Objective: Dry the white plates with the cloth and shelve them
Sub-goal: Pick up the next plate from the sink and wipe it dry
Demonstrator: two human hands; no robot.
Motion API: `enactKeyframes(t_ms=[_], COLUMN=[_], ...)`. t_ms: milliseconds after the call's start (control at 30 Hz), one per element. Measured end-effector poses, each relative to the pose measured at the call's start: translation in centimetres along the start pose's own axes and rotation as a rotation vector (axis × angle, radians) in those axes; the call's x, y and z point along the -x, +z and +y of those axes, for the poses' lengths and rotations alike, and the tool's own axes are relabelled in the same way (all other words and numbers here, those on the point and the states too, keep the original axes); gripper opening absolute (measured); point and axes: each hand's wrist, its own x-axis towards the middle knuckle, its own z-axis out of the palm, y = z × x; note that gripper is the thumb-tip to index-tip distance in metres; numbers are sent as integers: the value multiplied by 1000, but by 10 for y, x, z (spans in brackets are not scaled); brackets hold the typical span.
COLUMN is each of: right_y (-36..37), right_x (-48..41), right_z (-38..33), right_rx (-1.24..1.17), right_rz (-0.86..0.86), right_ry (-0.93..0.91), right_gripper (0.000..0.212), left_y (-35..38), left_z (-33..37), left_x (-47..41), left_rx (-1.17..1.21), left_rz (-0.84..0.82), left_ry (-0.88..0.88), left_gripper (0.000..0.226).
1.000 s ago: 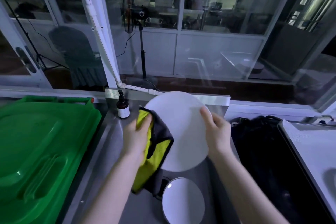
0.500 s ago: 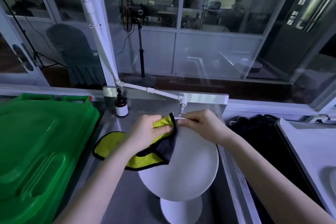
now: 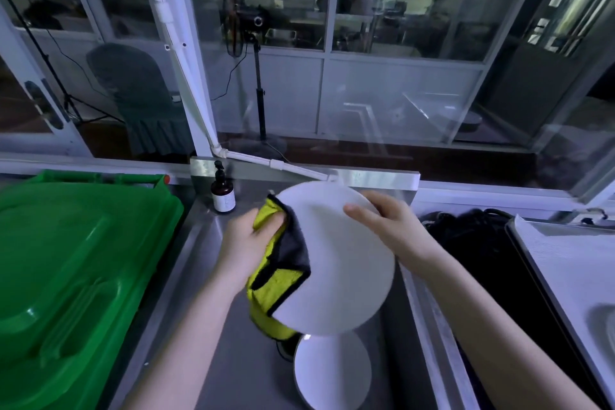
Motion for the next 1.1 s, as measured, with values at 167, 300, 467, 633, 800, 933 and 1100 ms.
enactKeyframes(t_ms=[167,300,467,633,800,933,1100], right_y=[12,11,69,48,14,20,27], right_x=[-12,-8,12,27,45,47,44], right_z=[-12,3,22,23,20,22,21], right_rx=[435,228,-436,-182,682,1033,935], right_rz=[-162,110,728,410,46,-149,-51], right_ry=[-216,-72,331,116,-637,-848,-903], right_gripper=[39,47,47,29,69,52,38], left_y=[8,5,28,5,-8,-10,-24], left_z=[15,-2,-16,-16,-12,-2,6], left_x=[-3,9,26,11,-7,-13,-21], left_rx=[-210,-6,326,410,374,317,432], left_rz=[-305,-35,373,253,235,143,29], left_ry=[223,-11,-416,-411,-399,-414,-446], left_gripper=[36,20,26,16,11,17,21])
